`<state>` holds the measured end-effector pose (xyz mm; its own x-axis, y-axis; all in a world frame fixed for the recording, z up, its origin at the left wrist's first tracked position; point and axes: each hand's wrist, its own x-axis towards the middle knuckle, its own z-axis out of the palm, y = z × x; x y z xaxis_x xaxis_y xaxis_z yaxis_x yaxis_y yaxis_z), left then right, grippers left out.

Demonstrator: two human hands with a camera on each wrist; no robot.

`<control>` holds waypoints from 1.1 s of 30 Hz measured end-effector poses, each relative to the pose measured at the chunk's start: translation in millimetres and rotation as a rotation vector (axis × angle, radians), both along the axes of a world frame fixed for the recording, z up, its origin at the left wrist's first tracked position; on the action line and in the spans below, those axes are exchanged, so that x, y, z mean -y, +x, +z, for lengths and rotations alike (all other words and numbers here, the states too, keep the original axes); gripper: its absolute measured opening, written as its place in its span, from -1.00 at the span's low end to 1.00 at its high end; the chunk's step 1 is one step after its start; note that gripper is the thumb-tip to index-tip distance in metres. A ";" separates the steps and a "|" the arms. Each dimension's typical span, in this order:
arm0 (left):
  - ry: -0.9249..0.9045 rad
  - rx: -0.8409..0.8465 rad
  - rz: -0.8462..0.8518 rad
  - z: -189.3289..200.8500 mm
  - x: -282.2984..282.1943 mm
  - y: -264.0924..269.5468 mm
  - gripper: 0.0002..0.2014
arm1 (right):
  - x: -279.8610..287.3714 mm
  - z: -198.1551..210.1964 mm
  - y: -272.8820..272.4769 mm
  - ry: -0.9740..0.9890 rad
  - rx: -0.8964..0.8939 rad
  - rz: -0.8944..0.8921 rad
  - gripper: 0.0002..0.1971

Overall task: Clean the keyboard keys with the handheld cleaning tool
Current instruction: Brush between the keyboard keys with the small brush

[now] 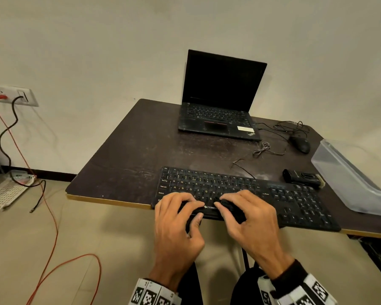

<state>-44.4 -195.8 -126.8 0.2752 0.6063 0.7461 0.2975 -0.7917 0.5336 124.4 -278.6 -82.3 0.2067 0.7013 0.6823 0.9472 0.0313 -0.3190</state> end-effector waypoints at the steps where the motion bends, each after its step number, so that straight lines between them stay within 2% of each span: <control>1: -0.006 -0.002 -0.001 -0.1 1.1 0.0 -0.76 | -0.3 -0.6 1.2 -0.009 -0.004 -0.003 -0.84; 7: -0.014 0.003 -0.001 -1.1 2.4 0.0 -0.79 | 11.9 2.3 2.7 -0.182 0.018 0.021 -0.64; 11: -0.025 -0.006 0.005 -2.4 2.9 1.1 -0.79 | 0.8 9.5 11.8 -0.074 -0.043 -0.013 -0.70; 16: -0.020 -0.007 0.003 -2.4 3.5 -0.8 -0.81 | 5.8 0.4 -14.8 -0.093 -0.025 0.141 -0.77; 20: -0.024 -0.001 0.004 -2.0 3.1 0.3 -0.79 | -0.4 3.8 4.6 -0.061 -0.020 -0.042 -0.73; 24: -0.025 -0.002 0.007 -2.9 3.2 0.4 -0.79 | 9.2 1.4 -6.6 -0.169 0.048 0.080 -0.81; 28: -0.032 0.011 0.007 -2.7 3.2 1.4 -0.79 | 6.9 2.6 13.4 -0.101 0.007 -0.069 -0.79; 33: -0.033 0.002 0.007 -3.8 4.2 -0.4 -0.78 | 10.2 -1.7 0.6 -0.137 0.011 0.102 -0.68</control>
<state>-44.8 -200.1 -130.6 0.2693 0.6327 0.7260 0.3020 -0.7713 0.5602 125.0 -288.8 -83.9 0.1230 0.8046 0.5809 0.9448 0.0842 -0.3167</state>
